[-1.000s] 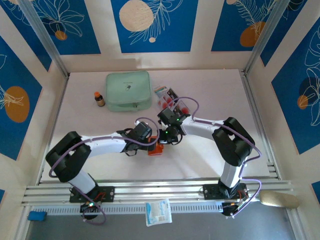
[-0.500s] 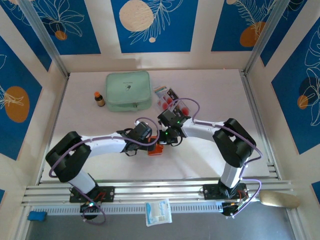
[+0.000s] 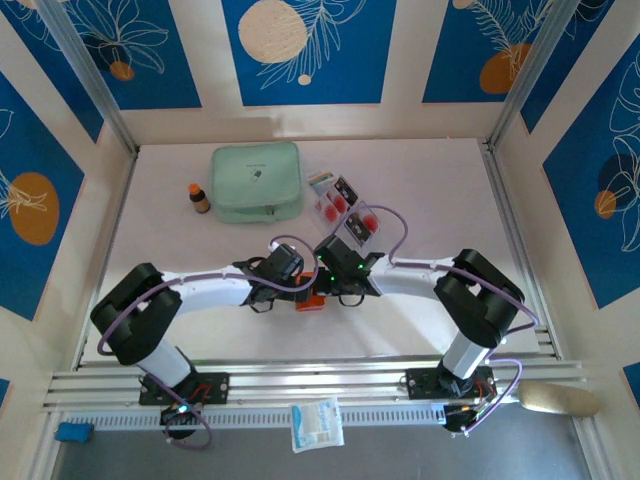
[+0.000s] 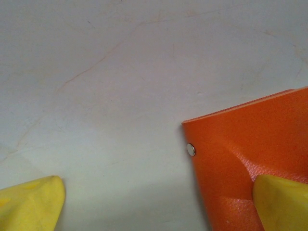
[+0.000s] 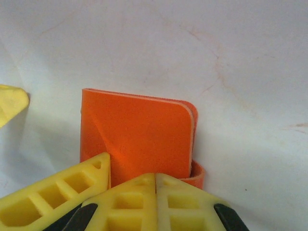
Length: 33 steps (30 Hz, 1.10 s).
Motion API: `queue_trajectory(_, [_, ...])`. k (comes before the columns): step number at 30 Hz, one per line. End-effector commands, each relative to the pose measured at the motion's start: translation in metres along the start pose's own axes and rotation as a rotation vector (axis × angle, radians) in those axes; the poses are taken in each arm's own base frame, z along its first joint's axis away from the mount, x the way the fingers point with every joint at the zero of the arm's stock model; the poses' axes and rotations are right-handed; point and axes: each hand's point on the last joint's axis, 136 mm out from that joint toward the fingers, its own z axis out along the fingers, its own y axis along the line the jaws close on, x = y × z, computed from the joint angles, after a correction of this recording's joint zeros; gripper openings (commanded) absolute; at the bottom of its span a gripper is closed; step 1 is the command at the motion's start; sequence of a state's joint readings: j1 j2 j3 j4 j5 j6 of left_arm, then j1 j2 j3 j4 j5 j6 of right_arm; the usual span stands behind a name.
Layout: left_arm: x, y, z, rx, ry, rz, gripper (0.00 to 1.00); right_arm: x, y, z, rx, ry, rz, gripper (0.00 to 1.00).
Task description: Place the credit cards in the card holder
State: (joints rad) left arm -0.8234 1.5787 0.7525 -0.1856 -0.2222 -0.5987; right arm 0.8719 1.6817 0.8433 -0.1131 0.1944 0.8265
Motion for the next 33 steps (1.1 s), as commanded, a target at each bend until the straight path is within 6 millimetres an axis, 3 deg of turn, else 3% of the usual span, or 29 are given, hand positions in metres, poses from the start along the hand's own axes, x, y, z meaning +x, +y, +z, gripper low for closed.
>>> queue_trajectory(1, [0.03,0.022,0.009,-0.086,0.081,0.013,1.0,0.108,-0.061,0.024,0.19,0.314,0.016,0.0])
queue_trajectory(10, [0.03,0.022,0.005,-0.085,0.077,-0.004,1.0,0.137,-0.075,0.024,0.231,0.335,0.025,0.0])
queue_trajectory(16, [0.031,0.022,0.006,-0.083,0.08,-0.007,1.0,0.131,-0.072,0.018,0.218,0.315,0.02,0.0])
queue_trajectory(21, [0.032,0.021,0.008,-0.084,0.087,-0.003,1.0,0.1,-0.047,0.012,0.123,0.285,0.007,0.0])
queue_trajectory(29, [0.034,0.022,0.01,-0.084,0.093,0.003,1.0,0.033,0.002,-0.01,-0.08,0.207,-0.003,0.0])
queue_trajectory(33, [0.034,0.021,0.011,-0.082,0.094,0.004,1.0,0.015,0.013,-0.02,-0.132,0.182,-0.003,0.0])
